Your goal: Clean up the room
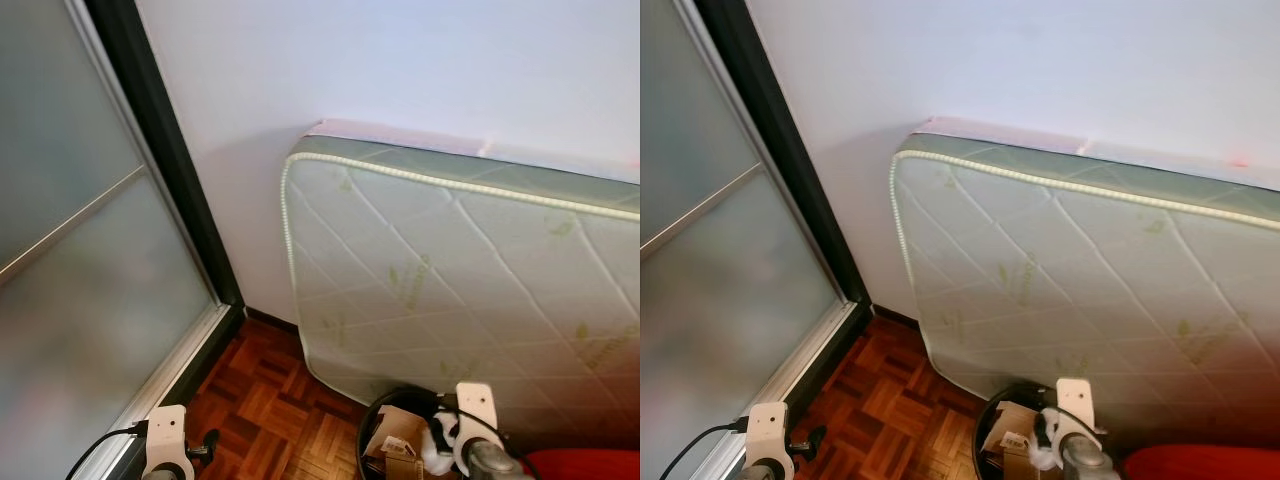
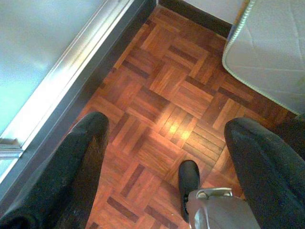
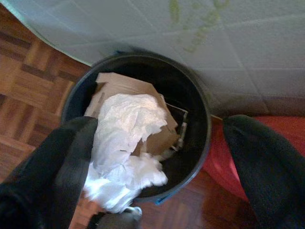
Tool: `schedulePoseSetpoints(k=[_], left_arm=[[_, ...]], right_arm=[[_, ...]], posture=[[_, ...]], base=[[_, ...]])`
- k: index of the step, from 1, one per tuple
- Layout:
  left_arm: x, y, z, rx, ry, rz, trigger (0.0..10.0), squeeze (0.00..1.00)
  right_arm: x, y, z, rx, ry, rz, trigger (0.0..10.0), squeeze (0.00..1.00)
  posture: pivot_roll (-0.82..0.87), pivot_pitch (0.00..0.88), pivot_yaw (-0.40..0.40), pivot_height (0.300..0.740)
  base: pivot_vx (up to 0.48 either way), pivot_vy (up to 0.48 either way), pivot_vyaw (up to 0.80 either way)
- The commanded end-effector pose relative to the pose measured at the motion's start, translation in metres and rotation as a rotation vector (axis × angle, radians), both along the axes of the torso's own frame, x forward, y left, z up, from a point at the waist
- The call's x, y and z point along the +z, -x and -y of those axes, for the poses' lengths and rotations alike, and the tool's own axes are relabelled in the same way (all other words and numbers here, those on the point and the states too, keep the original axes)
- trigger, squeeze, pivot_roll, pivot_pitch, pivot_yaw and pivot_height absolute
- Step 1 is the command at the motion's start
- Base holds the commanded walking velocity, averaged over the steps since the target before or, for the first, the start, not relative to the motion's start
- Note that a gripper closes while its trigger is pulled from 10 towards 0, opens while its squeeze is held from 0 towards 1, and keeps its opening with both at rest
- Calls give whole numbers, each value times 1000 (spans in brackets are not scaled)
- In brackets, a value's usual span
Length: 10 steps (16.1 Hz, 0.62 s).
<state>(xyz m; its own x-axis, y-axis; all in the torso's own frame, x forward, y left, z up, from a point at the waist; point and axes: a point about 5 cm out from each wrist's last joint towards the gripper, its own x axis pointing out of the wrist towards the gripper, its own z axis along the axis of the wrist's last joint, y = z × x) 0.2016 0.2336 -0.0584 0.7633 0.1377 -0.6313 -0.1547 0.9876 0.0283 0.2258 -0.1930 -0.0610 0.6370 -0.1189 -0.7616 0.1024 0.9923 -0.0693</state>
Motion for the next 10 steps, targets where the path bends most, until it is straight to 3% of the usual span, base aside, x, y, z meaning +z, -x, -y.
schedulePoseSetpoints(k=[1, 2, 4, 6, 7, 9, 10], left_arm=[[-3, 6, -3, 11, 1, -28, 10000, 0], [-3, 6, -4, 11, 0, -31, 10000, 0], [-3, 7, -5, 13, -1, -34, 10000, 0], [-4, 8, -5, 15, 0, -40, 10000, 0], [-5, 10, -5, 18, 3, -48, 10000, 0], [-6, 10, -5, 19, 5, -52, 10000, 0], [-6, 11, -6, 19, 4, -56, 10000, 0]], right_arm=[[14, -20, -7, 5, -51, 126, 10000, 0], [29, -36, -10, -11, -104, 273, 10000, 0], [38, -45, -10, -31, -132, 331, 10000, 0], [22, -32, -8, 18, -20, 150, 10000, 0], [5, -10, -6, 37, 13, 3, 10000, 0], [5, -10, -7, 21, -18, 35, 10000, 0], [9, -15, -11, -20, -97, 87, 10000, 0]], posture=[[82, 34, 52, 740], [82, 34, 52, 740], [80, 34, 51, 740], [82, 33, 49, 740], [91, 31, 45, 740], [88, 33, 47, 740], [84, 32, 50, 740]], base=[[0, 0, 0], [0, 0, 0], [0, 0, 0], [0, 0, 0], [0, 0, 0], [0, 0, 0], [0, 0, 0]])
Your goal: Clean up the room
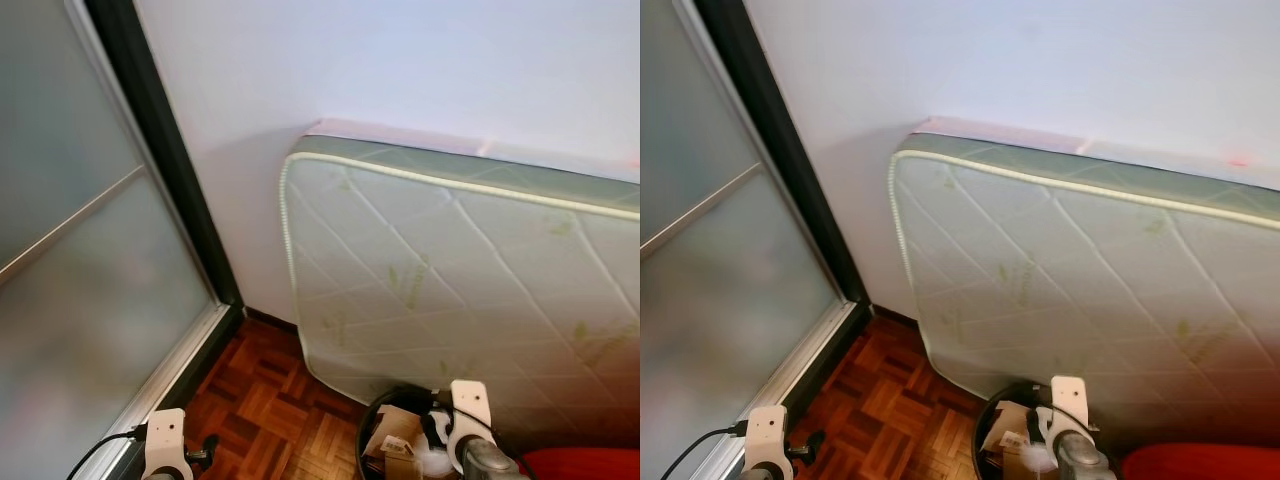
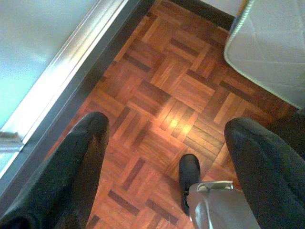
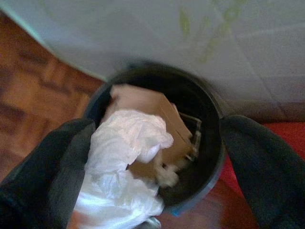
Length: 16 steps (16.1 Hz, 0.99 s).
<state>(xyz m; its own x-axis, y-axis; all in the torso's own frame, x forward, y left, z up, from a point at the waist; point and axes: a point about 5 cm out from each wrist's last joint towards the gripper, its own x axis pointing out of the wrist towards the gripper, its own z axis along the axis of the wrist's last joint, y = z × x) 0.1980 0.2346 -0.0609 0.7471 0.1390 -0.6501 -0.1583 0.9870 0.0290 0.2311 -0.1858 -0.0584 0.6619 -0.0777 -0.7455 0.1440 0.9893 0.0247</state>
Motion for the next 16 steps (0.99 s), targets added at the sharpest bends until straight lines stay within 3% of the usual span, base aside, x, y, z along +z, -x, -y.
schedulePoseSetpoints(k=[1, 3, 5, 6, 7, 8, 9, 10, 11, 12, 13, 14, 15, 16], left_arm=[[-4, 8, -4, 12, -1, -36, 10000, 0], [-4, 8, -4, 11, -1, -39, 10000, 0], [-4, 7, -4, 11, 0, -40, 10000, 0], [-4, 7, -3, 11, 0, -41, 10000, 0], [-5, 8, -3, 8, -2, -44, 10000, 0], [-5, 8, -3, 8, -2, -45, 10000, 0], [-5, 8, -3, 7, -2, -47, 10000, 0], [-5, 9, -3, 8, -3, -47, 10000, 0], [-5, 9, -3, 9, -3, -47, 10000, 0], [-5, 9, -3, 8, -3, -48, 10000, 0], [-5, 9, -3, 4, -4, -50, 10000, 0], [-5, 10, -3, 3, -4, -50, 10000, 0], [-5, 10, -4, 2, -5, -51, 10000, 0], [-5, 10, -4, 2, -5, -51, 10000, 0]], right_arm=[[5, -9, -2, -111, -93, 36, 10000, 0], [2, -3, 6, -279, -148, -32, 10000, 0], [2, -4, 5, -261, -157, -28, 10000, 0], [5, -8, 5, -159, -79, -5, 10000, 0], [9, -13, 4, 54, 121, 14, 10000, 0], [10, -15, 1, 197, 230, 19, 10000, 0], [8, -13, -1, -142, -94, 31, 10000, 0], [5, -9, 4, -372, -246, 6, 10000, 0], [3, -6, 6, -423, -272, -14, 10000, 0], [2, -4, 7, -354, -205, -38, 10000, 0], [9, -13, 9, -103, 25, 16, 10000, 0], [17, -22, 3, 37, 114, 95, 10000, 0], [18, -24, 4, -62, 16, 119, 10000, 0], [20, -26, 5, -99, -10, 127, 10000, 0]], posture=[[78, 31, 52, 740], [81, 30, 52, 740], [85, 30, 49, 740], [84, 30, 50, 740], [84, 30, 50, 740], [81, 30, 51, 740], [87, 32, 49, 740], [87, 32, 49, 740], [84, 31, 50, 740], [82, 31, 52, 740], [85, 32, 51, 740], [85, 32, 51, 740], [83, 33, 50, 740], [83, 33, 50, 740]], base=[[0, 0, 0], [0, 0, 0], [0, 0, 0], [0, 0, 0], [0, 0, 0], [0, 0, 0], [0, 0, 0], [0, 0, 0], [0, 0, 0], [0, 0, 0], [0, 0, 0], [0, 0, 0], [0, 0, 0], [0, 0, 0]])
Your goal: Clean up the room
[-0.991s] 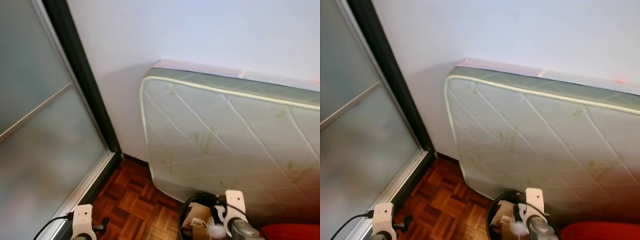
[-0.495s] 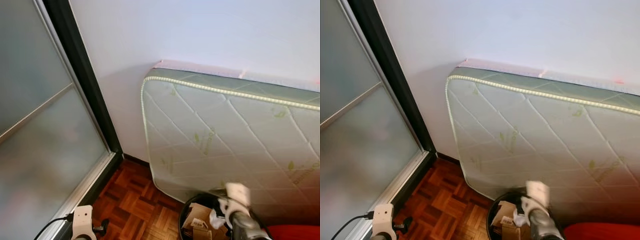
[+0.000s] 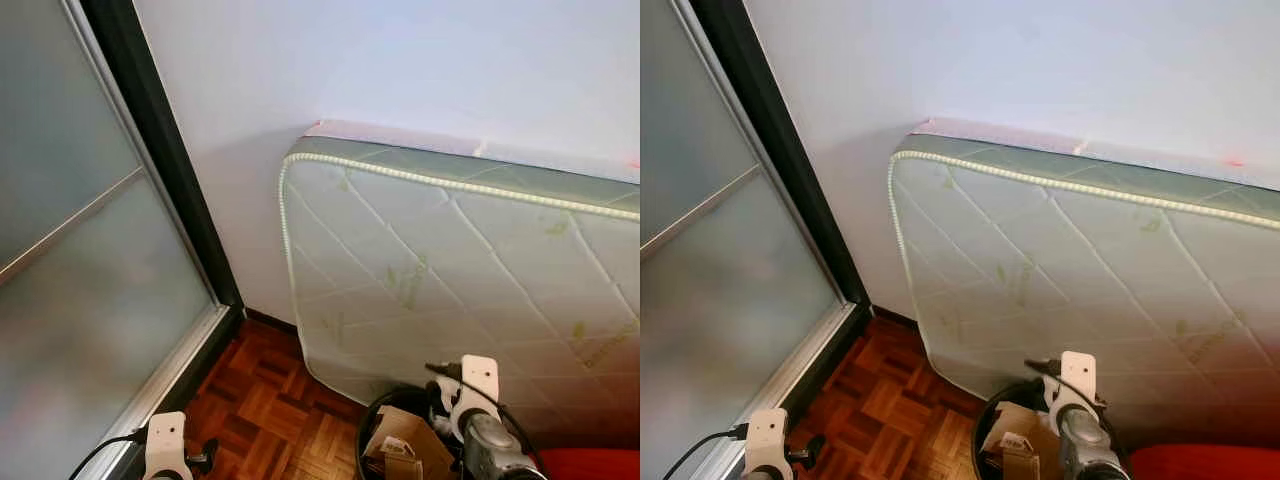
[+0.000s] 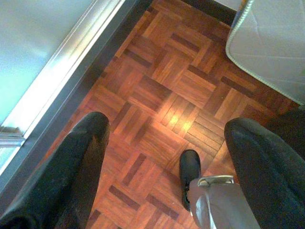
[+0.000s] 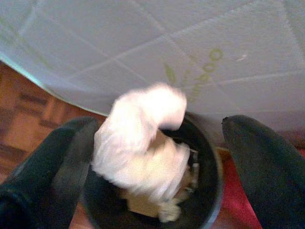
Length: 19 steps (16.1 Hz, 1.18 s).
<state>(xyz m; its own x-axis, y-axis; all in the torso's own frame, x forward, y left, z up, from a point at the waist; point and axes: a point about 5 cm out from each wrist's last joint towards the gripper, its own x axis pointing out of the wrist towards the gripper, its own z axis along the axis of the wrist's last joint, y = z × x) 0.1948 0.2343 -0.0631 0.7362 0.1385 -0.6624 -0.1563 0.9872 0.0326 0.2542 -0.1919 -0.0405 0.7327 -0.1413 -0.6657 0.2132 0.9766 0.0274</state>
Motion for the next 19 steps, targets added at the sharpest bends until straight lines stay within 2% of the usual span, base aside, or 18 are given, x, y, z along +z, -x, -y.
schedulePoseSetpoints(k=[1, 2, 3, 4, 5, 6, 7, 8, 11, 12, 13, 15, 16, 18, 19], left_arm=[[-3, 6, -4, 4, -4, -34, 10000, 0], [-3, 6, -4, 4, -4, -33, 10000, 0], [-3, 6, -4, 5, -4, -33, 10000, 0], [-3, 7, -5, 6, -5, -34, 10000, 0], [-3, 7, -5, 6, -5, -36, 10000, 0], [-4, 8, -4, 5, -4, -36, 10000, 0], [-4, 8, -4, 4, -3, -36, 10000, 0], [-4, 7, -4, 4, -1, -34, 10000, 0], [-2, 6, -4, -7, -6, -28, 10000, 0], [-2, 5, -4, -6, -8, -24, 10000, 0], [-2, 5, -4, -3, -5, -21, 10000, 0], [-3, 6, -3, -2, -1, -24, 10000, 0], [-3, 7, -3, 0, 1, -28, 10000, 0], [-5, 9, -3, -4, -1, -39, 10000, 0], [-5, 9, -3, -5, -3, -40, 10000, 0]], right_arm=[[1, -2, 0, -105, -107, 9, 10000, 0], [6, -7, 6, -157, -123, 57, 10000, 0], [15, -14, 10, -135, -55, 120, 10000, 0], [14, -13, 10, -72, 18, 101, 10000, 0], [6, -5, 10, -27, 65, 12, 10000, 0], [-17, 22, 7, 51, 102, -194, 10000, 0], [-23, 32, 7, 48, 85, -238, 10000, 0], [-20, 28, 6, 26, 66, -180, 10000, 0], [15, -14, 5, -46, -8, 144, 10000, 0], [15, -14, 6, -55, -11, 128, 10000, 0], [4, -4, 3, -6, 22, 28, 10000, 0], [-21, 29, 3, 125, 157, -194, 10000, 0], [-27, 39, 2, 70, 91, -210, 10000, 0], [-25, 37, 3, 81, 114, -195, 10000, 0], [-21, 31, 3, 70, 103, -144, 10000, 0]], posture=[[86, 32, 51, 740], [86, 32, 51, 740], [89, 34, 51, 740], [84, 33, 50, 740], [84, 33, 49, 740], [86, 30, 48, 740], [86, 30, 48, 740], [85, 32, 52, 740], [78, 35, 55, 740], [78, 34, 54, 740], [81, 35, 52, 740], [93, 35, 48, 740], [92, 37, 48, 740], [79, 37, 54, 740], [78, 37, 54, 740]], base=[[0, 0, 0], [0, 0, 0], [0, 0, 0], [0, 0, 0], [0, 0, 0], [0, 0, 0], [0, 0, 0], [0, 0, 0], [0, 0, 0], [0, 0, 0], [0, 0, 0], [0, 0, 0], [0, 0, 0], [0, 0, 0], [0, 0, 0]])
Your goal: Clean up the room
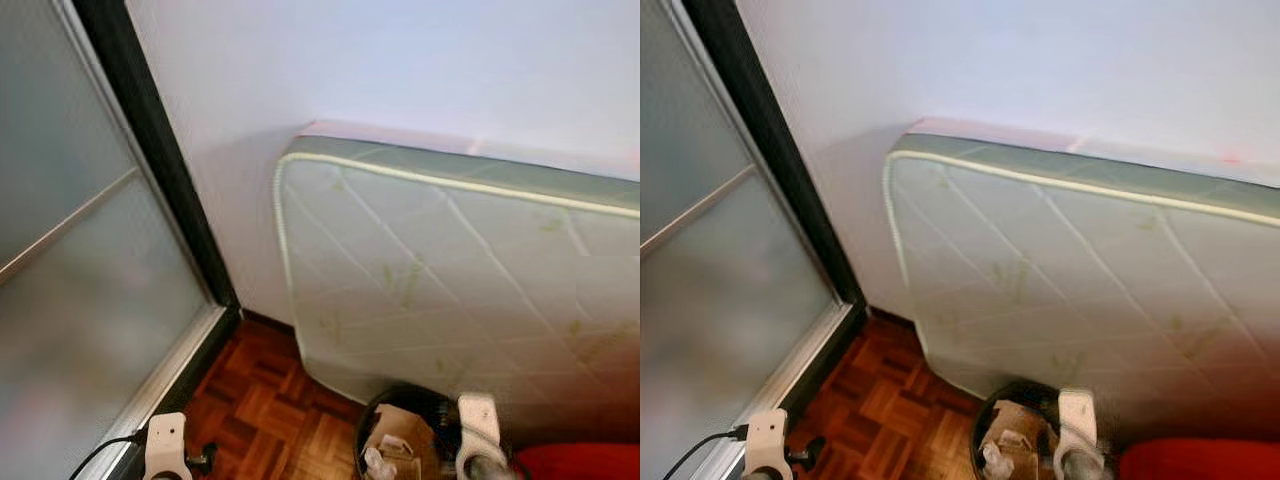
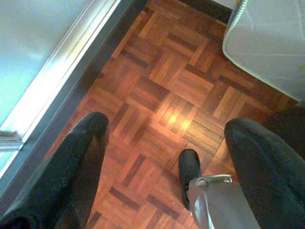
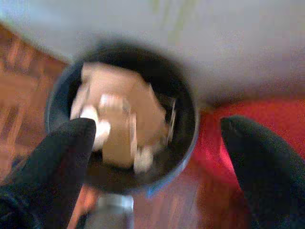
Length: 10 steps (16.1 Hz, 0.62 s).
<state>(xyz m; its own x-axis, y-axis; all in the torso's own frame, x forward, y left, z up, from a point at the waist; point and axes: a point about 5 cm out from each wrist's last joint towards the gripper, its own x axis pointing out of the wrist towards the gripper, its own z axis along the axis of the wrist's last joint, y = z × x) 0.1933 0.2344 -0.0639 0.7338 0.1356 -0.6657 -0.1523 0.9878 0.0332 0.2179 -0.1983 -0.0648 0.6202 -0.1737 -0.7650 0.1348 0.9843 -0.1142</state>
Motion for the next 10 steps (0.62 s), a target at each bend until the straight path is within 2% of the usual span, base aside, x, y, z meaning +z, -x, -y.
schedulePoseSetpoints(k=[1, 3, 5, 9, 10], left_arm=[[-4, 7, -3, -1, -4, -36, 10000, 0], [-4, 7, -3, 1, -4, -35, 10000, 0], [-5, 8, 0, 9, 7, -50, 10000, 0], [-11, 19, -2, 24, 15, -89, 10000, 0], [-12, 23, -3, 35, 21, -98, 10000, 0]], right_arm=[[9, -14, -3, 4, -20, 80, 10000, 0], [12, -18, -3, 3, -27, 96, 10000, 0], [10, -15, -8, -21, -111, 106, 10000, 0], [-1, 2, -4, -37, -94, 51, 10000, 0], [-6, 12, 0, -61, -93, 22, 10000, 0]], posture=[[79, 34, 52, 740], [79, 34, 51, 740], [80, 32, 49, 740], [73, 35, 50, 740], [72, 35, 48, 740]], base=[[0, 0, 0], [0, 0, 0], [0, 0, 0], [0, 0, 0], [0, 0, 0]])
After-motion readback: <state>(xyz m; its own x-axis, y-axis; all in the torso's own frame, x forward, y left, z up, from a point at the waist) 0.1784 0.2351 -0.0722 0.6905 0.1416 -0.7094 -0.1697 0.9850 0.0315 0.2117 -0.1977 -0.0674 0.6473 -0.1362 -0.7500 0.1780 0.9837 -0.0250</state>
